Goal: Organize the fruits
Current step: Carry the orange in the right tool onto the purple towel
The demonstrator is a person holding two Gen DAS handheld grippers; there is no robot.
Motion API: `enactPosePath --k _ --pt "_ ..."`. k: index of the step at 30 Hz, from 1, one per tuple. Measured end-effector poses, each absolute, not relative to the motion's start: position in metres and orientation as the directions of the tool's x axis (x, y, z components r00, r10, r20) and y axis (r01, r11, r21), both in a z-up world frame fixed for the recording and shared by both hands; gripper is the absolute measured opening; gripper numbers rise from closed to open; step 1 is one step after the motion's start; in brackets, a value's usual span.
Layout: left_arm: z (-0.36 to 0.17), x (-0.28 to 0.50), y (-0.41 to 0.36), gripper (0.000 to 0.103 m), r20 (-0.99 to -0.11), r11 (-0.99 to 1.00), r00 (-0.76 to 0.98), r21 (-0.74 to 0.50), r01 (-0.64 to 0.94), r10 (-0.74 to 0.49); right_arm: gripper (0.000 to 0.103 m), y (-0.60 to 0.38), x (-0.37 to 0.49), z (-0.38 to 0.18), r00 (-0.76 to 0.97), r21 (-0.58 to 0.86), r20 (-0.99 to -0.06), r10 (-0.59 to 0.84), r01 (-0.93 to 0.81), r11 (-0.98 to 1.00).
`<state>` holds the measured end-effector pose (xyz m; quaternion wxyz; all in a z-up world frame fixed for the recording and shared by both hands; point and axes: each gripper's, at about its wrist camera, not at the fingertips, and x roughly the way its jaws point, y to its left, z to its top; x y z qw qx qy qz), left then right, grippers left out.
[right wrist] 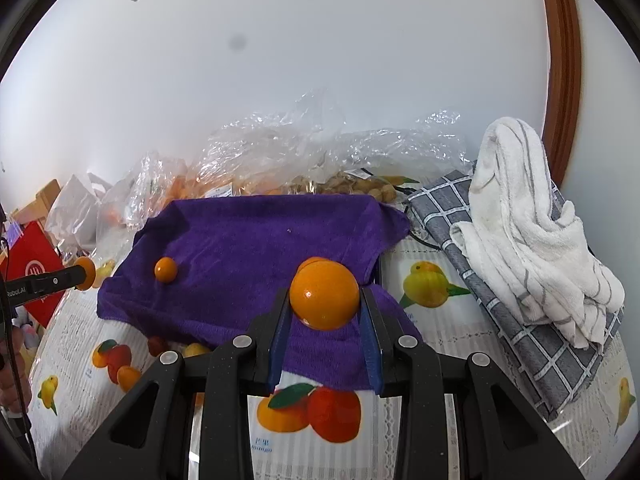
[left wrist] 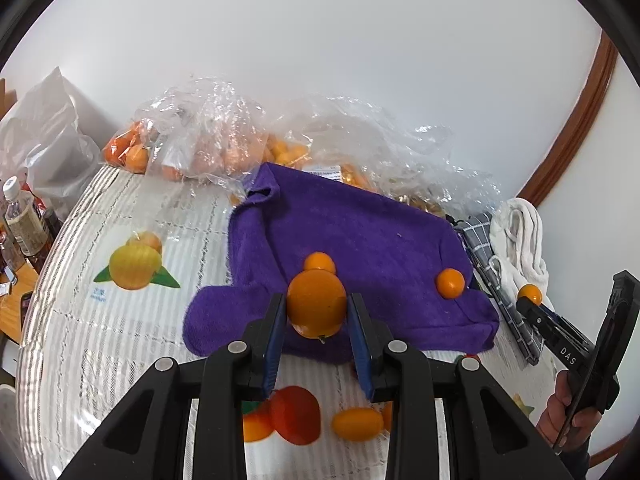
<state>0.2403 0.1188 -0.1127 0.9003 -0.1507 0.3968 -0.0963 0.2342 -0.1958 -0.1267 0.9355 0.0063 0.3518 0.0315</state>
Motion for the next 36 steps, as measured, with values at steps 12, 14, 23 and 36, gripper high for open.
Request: enactPosePath --k 12,14,23,36 --pt "-0.121 0.269 0.116 0.029 -0.705 0.94 0.651 -0.338 0.04 -0.281 0.033 -0.201 0.264 -0.146 0.727 0.056 -0.682 0.08 -0.057 0.997" --pt "-0.124 0.274 0.111 0.029 -0.711 0.943 0.644 -0.331 0.046 -0.281 0.033 -0.199 0.271 -0.153 0.714 0.057 -0.695 0.085 -0.063 0.996" --pt "-0.148 0.293 0.095 0.029 -0.764 0.962 0.601 -0.273 0.028 -0.234 0.033 -0.194 0.29 -0.181 0.651 0.038 -0.754 0.094 -0.099 0.994" --pt "-0.171 0.305 0.085 0.029 -0.789 0.973 0.58 -0.227 0.032 -0.203 0.033 -0.184 0.306 -0.201 0.611 0.021 -0.788 0.078 -0.1 0.995"
